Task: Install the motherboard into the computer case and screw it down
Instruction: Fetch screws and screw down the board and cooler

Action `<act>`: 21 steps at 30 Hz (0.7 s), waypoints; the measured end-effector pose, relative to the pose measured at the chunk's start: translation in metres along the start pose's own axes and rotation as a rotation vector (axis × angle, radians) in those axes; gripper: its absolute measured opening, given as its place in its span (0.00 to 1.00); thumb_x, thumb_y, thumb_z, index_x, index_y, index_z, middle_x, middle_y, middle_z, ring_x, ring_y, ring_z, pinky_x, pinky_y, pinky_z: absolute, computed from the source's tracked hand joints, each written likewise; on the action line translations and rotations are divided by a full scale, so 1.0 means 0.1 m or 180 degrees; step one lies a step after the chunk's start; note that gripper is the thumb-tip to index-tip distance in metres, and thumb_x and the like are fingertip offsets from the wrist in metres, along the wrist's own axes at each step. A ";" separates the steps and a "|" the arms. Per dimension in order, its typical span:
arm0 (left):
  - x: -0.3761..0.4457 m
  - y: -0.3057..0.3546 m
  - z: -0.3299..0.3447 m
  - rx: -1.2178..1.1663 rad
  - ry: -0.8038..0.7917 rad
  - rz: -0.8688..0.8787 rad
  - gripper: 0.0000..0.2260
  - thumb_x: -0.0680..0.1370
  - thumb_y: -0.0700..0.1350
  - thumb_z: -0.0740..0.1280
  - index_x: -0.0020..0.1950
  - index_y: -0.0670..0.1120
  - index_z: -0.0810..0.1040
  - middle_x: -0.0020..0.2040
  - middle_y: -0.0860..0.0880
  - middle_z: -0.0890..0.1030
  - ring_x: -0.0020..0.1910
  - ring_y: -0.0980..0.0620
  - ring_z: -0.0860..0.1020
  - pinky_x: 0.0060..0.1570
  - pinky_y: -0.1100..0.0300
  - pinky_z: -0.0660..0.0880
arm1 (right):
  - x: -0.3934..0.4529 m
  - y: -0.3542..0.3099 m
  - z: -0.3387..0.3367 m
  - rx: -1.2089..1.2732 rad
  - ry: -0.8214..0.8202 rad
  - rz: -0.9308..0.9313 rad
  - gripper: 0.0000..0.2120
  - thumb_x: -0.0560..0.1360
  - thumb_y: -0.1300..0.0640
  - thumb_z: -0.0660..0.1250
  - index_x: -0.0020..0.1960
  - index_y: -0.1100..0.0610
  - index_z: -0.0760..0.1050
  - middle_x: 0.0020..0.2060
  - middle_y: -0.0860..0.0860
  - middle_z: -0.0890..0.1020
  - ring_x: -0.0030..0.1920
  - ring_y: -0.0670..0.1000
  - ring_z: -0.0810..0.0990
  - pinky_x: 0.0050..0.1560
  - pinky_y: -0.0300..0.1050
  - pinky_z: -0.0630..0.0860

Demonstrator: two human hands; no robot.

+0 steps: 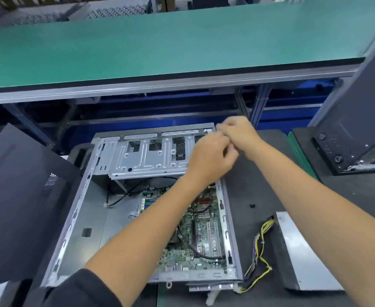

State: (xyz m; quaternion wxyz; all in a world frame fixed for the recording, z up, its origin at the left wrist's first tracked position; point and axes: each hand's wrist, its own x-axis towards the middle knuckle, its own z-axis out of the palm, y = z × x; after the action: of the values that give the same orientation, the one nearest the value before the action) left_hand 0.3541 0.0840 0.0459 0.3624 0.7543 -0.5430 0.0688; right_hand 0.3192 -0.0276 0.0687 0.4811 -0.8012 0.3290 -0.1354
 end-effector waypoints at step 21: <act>-1.23 -1.34 -0.88 0.0410 -0.1394 -0.0640 0.17 0.68 0.49 0.61 0.23 0.47 0.60 0.20 0.50 0.61 0.23 0.49 0.62 0.25 0.59 0.53 | -0.66 -0.35 1.30 -0.1725 -0.2195 -0.0712 0.07 0.77 0.52 0.65 0.47 0.56 0.77 0.40 0.50 0.81 0.40 0.50 0.80 0.39 0.45 0.76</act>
State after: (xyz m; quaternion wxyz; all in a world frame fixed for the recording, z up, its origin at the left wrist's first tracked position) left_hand 0.4467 0.2532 -0.0144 0.1923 0.8230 -0.5253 -0.0983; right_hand 0.3530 0.1157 0.0404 0.3179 -0.9272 0.0845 0.1793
